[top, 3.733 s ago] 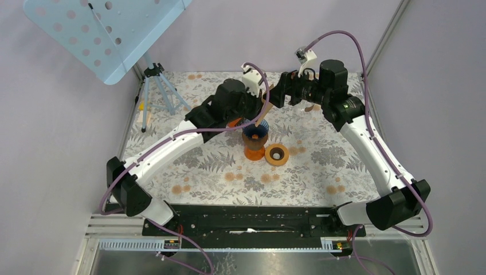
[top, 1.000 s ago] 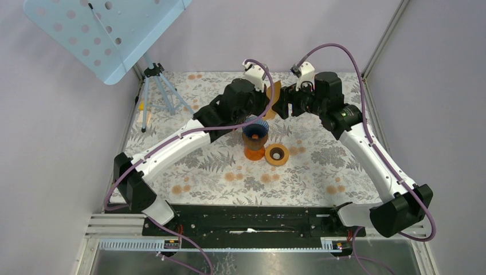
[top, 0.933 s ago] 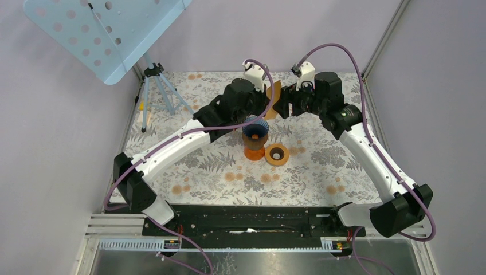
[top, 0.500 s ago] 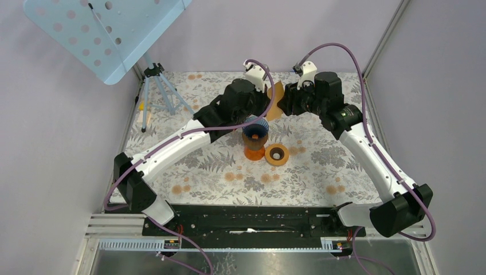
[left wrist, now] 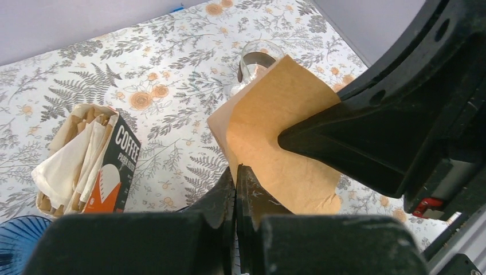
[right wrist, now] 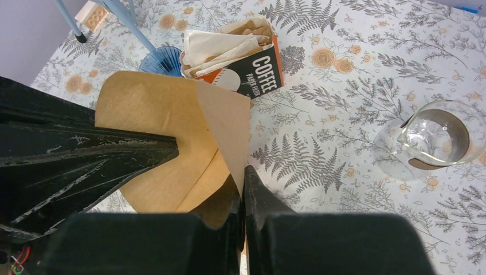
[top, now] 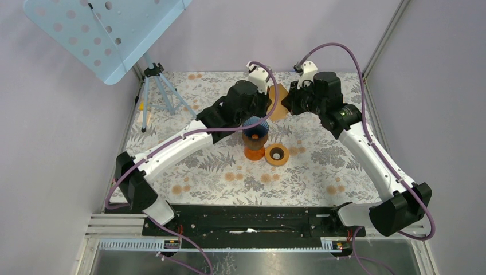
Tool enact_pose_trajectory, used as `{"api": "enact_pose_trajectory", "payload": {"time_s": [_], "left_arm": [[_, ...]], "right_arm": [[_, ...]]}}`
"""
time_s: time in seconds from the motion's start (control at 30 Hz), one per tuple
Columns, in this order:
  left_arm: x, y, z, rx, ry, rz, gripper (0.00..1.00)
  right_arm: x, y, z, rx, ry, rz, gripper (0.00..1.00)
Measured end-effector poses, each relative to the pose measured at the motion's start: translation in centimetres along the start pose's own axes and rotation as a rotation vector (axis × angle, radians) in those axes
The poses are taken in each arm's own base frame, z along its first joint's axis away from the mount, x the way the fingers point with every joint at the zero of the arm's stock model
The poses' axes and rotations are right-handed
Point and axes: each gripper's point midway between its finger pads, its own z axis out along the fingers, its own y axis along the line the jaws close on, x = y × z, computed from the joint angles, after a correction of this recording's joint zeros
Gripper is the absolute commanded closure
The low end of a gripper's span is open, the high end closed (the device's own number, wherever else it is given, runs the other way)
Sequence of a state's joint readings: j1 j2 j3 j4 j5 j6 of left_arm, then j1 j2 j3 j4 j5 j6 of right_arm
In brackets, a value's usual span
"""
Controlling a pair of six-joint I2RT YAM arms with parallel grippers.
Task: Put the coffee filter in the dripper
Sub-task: Place the coffee filter in the coffee dripper.
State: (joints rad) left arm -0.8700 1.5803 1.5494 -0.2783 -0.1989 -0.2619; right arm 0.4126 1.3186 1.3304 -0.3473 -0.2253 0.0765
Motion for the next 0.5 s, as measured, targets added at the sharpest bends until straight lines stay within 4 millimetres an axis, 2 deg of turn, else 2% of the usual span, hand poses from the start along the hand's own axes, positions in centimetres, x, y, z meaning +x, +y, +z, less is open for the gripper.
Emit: {"api": "enact_pose_trajectory", "payload": {"time_s": [0.5], "left_arm": [[0.1, 1.6, 0.6, -0.107, -0.009, 0.045, 1.00]], "right_arm": [[-0.1, -1.0, 0.1, 0.056, -0.004, 0.008, 1.00]]}}
